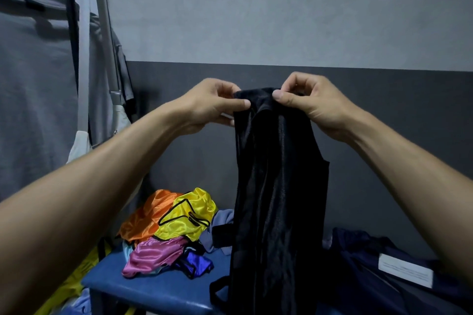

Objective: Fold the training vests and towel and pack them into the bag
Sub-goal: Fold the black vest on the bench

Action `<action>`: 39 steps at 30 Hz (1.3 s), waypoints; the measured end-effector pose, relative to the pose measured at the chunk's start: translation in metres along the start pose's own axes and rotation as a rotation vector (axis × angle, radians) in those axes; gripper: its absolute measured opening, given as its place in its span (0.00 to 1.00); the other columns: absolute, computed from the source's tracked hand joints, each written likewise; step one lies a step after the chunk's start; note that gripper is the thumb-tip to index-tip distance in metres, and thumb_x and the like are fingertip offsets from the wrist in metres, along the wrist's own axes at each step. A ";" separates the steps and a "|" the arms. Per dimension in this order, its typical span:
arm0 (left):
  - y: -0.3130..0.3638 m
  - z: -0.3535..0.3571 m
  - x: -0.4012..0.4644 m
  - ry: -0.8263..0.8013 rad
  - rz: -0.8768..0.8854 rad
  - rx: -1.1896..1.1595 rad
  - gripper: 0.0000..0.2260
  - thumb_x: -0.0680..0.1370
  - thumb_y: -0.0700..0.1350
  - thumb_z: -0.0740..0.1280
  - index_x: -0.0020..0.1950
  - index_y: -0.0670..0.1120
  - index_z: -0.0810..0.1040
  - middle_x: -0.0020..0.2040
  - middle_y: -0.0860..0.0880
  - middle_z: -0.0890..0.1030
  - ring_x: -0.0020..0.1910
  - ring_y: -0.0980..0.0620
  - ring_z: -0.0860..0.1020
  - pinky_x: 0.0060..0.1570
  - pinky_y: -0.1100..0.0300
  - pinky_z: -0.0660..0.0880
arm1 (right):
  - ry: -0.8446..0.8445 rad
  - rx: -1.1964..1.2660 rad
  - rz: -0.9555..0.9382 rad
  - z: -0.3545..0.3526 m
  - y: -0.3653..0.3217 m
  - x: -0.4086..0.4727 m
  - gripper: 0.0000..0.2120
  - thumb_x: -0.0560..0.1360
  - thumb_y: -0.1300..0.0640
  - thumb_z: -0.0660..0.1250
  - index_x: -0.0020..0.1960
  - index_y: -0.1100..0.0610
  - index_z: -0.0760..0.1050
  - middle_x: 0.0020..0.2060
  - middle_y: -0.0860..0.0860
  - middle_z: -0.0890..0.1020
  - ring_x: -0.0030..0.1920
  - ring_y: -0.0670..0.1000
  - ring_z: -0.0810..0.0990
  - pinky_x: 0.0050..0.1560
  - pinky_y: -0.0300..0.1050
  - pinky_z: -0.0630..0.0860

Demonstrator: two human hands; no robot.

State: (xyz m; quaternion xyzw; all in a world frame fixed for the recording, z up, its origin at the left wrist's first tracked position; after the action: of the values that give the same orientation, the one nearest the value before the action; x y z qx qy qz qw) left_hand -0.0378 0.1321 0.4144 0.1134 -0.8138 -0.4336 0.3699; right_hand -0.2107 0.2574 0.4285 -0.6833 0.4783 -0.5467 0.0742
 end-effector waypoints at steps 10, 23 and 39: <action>0.016 0.012 0.012 0.121 0.223 0.387 0.04 0.75 0.42 0.76 0.43 0.45 0.84 0.36 0.47 0.83 0.36 0.50 0.83 0.43 0.47 0.84 | 0.241 -0.126 -0.046 0.006 0.015 -0.001 0.10 0.76 0.58 0.74 0.40 0.57 0.74 0.33 0.51 0.77 0.33 0.45 0.72 0.34 0.40 0.69; -0.004 0.029 -0.005 0.132 0.209 0.037 0.10 0.83 0.50 0.67 0.55 0.44 0.79 0.47 0.49 0.83 0.46 0.52 0.82 0.49 0.50 0.82 | 0.470 -0.369 -0.087 0.002 0.020 0.012 0.14 0.72 0.55 0.73 0.33 0.52 0.70 0.28 0.44 0.75 0.29 0.41 0.70 0.32 0.38 0.66; -0.024 0.038 0.007 0.214 0.178 -0.080 0.05 0.80 0.40 0.71 0.45 0.44 0.78 0.40 0.46 0.81 0.38 0.52 0.78 0.40 0.57 0.78 | 0.063 -0.078 0.001 -0.013 0.038 -0.001 0.07 0.79 0.59 0.72 0.54 0.57 0.76 0.37 0.49 0.80 0.38 0.46 0.77 0.43 0.40 0.74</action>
State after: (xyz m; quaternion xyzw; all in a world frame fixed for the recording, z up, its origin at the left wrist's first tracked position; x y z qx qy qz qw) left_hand -0.0730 0.1379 0.3859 0.0714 -0.7585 -0.4168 0.4959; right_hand -0.2424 0.2437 0.4090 -0.6680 0.5016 -0.5487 0.0326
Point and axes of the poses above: each hand's wrist, its own x-axis towards the middle knuckle, its own z-axis out of the palm, y = z × x, the point moved 4 cm from there along x, towards the middle knuckle
